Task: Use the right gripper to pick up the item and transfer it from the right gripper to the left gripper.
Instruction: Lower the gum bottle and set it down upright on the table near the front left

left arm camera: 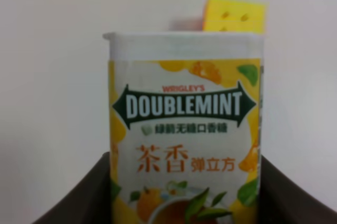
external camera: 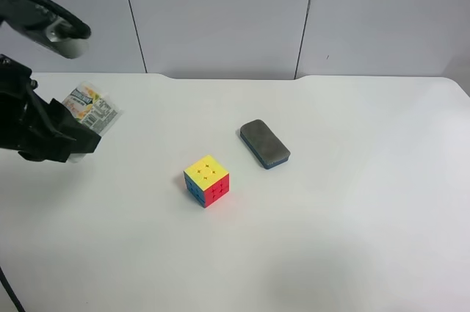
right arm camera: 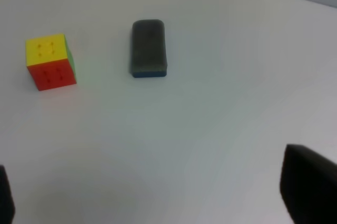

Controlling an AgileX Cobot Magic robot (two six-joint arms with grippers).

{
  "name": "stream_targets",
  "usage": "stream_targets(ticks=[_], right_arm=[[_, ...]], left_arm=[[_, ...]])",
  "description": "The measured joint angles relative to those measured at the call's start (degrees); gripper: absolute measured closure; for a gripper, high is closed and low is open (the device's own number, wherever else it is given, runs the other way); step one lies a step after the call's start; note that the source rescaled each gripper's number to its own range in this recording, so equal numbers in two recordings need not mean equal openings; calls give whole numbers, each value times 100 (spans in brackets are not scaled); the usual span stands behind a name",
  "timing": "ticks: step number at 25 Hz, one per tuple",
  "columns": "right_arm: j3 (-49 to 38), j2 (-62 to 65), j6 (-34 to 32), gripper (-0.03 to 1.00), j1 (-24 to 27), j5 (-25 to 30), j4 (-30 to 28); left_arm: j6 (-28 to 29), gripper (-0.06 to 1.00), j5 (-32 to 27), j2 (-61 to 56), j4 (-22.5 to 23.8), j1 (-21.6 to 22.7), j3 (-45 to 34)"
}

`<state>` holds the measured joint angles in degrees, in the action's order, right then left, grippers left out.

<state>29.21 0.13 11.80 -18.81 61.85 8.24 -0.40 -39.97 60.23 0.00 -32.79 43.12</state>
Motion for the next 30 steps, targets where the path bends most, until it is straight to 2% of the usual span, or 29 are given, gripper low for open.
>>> stream_targets(ticks=[4, 8, 10, 16, 21, 25, 30], right_arm=[[0, 0, 0, -3, 0, 0, 0], [0, 0, 0, -3, 0, 0, 0], [0, 0, 0, -3, 0, 0, 0], [0, 0, 0, -3, 0, 0, 0], [0, 0, 0, -3, 0, 0, 0], [0, 0, 0, -3, 0, 0, 0], [0, 0, 0, -3, 0, 0, 0]], left_arm=[[775, 94, -334, 413, 615, 0, 0], [1334, 94, -391, 731, 863, 27, 0], [1449, 94, -391, 893, 888, 184, 0], [1361, 94, -24, 1273, 890, 1071, 0], [1016, 94, 481, 1678, 638, 1825, 0], [773, 94, 869, 2162, 551, 2190, 0], [725, 94, 1370, 2789, 546, 2320, 0]])
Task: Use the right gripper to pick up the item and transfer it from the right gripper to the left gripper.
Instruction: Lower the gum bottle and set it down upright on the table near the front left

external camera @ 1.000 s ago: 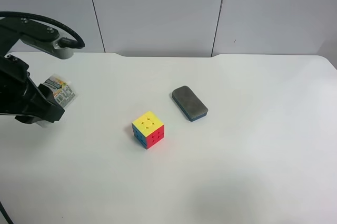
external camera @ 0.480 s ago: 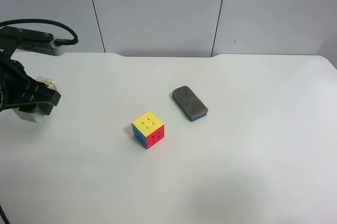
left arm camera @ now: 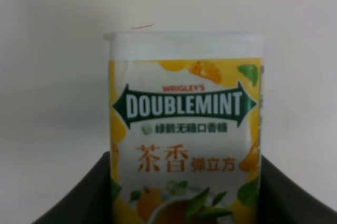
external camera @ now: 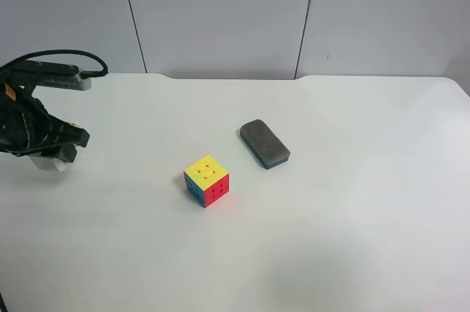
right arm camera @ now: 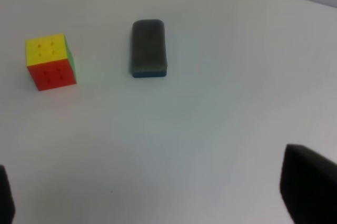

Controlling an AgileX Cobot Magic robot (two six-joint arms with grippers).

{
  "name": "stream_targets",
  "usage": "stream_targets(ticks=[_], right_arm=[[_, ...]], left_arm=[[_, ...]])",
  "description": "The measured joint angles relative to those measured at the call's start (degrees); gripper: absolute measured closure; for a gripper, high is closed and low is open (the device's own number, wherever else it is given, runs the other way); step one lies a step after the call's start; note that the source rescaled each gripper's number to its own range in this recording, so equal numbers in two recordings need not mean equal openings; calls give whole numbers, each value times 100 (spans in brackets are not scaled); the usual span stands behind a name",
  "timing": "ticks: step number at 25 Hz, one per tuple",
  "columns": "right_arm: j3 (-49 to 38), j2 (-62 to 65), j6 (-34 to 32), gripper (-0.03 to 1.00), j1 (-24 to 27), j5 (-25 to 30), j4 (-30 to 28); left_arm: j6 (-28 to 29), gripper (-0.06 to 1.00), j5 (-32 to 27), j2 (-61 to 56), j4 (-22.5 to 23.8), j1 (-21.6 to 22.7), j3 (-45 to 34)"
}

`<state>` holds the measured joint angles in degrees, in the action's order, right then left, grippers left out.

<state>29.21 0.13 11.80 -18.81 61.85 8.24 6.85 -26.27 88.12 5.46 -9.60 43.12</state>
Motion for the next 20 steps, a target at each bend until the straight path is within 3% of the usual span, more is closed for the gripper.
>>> stream_targets(ticks=[11, 20], right_arm=[[0, 0, 0, -3, 0, 0, 0], [0, 0, 0, -3, 0, 0, 0]], left_arm=[[0, 94, 1354, 885, -19, 8, 2], [0, 94, 1553, 1196, -19, 8, 6]])
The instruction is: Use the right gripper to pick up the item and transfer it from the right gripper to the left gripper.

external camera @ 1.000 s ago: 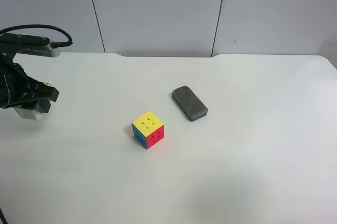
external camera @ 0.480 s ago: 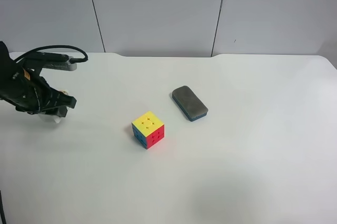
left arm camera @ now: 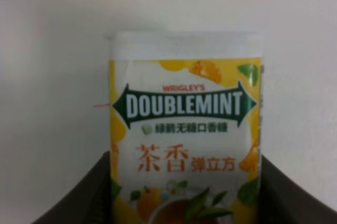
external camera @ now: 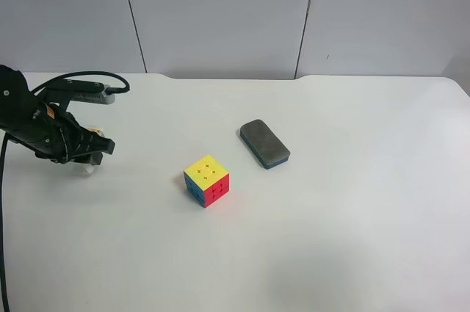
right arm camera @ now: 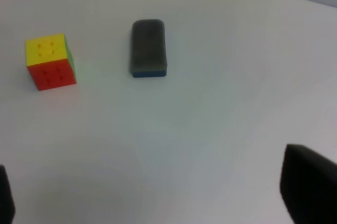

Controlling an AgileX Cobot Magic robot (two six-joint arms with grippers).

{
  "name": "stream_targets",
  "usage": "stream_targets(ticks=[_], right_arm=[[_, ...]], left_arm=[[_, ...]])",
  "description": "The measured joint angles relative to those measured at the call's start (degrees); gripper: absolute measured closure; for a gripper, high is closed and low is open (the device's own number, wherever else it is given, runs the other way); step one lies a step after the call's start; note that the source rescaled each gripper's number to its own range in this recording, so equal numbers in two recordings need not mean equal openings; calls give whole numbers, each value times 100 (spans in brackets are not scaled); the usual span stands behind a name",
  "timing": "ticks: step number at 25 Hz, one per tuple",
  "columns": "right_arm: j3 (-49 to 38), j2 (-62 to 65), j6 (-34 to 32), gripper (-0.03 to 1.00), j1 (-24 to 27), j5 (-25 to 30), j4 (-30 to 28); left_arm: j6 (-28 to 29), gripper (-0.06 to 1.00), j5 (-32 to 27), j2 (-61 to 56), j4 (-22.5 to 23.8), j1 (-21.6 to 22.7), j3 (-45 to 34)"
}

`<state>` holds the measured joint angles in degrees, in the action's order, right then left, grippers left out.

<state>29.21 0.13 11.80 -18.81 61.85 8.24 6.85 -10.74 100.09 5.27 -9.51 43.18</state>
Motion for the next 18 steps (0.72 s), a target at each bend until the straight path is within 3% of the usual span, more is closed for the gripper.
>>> stream_targets(ticks=[10, 12, 14, 16, 18], right_arm=[[0, 0, 0, -3, 0, 0, 0], [0, 0, 0, -3, 0, 0, 0], [0, 0, 0, -3, 0, 0, 0], [0, 0, 0, -3, 0, 0, 0], [0, 0, 0, -3, 0, 0, 0]], left_arm=[[-1, 92, 57, 20, 0, 0, 0], [-1, 61, 64, 20, 0, 0, 0], [-1, 18, 87, 24, -5, 0, 0], [-1, 2, 93, 38, -5, 0, 0], [-1, -3, 54, 38, -5, 0, 0]])
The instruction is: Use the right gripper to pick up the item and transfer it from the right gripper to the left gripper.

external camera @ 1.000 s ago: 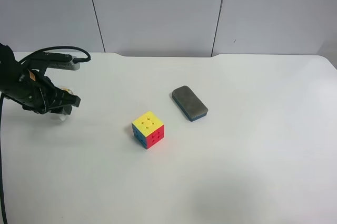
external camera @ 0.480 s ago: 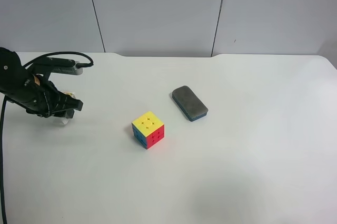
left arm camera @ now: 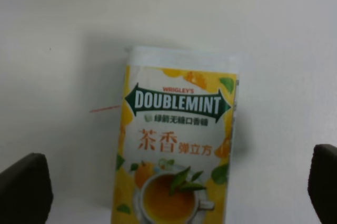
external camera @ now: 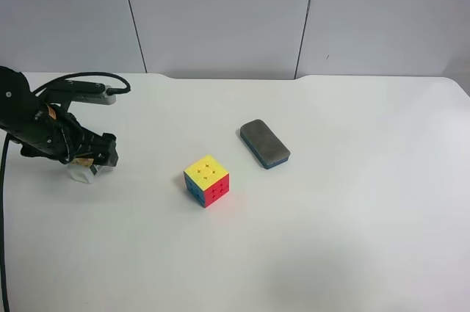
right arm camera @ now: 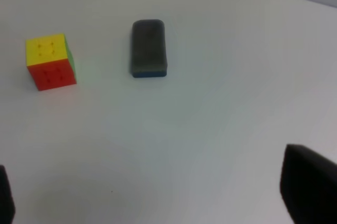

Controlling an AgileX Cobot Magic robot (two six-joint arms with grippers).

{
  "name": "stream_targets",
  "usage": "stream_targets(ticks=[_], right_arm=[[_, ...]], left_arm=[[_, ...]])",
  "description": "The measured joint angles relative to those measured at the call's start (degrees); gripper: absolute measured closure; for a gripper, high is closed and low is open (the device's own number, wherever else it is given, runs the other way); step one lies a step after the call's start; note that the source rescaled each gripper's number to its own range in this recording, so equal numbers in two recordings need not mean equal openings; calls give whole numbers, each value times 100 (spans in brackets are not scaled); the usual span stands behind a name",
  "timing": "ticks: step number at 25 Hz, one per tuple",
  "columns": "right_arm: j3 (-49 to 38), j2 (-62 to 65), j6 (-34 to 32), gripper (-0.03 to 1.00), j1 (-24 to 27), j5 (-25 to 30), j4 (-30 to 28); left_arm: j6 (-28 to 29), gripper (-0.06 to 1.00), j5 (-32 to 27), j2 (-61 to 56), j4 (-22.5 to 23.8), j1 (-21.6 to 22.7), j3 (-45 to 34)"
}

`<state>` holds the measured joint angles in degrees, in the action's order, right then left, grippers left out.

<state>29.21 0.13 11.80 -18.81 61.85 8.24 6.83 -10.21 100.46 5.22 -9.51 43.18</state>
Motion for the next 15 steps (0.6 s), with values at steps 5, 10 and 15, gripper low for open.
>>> stream_targets(ticks=[5, 10, 15], right_arm=[[0, 0, 0, -3, 0, 0, 0], [0, 0, 0, -3, 0, 0, 0], [0, 0, 0, -3, 0, 0, 0]], left_arm=[[0, -5, -266, 0, 0, 0, 0], [0, -5, -1014, -170, 0, 0, 0], [0, -5, -1708, -817, 0, 0, 0]])
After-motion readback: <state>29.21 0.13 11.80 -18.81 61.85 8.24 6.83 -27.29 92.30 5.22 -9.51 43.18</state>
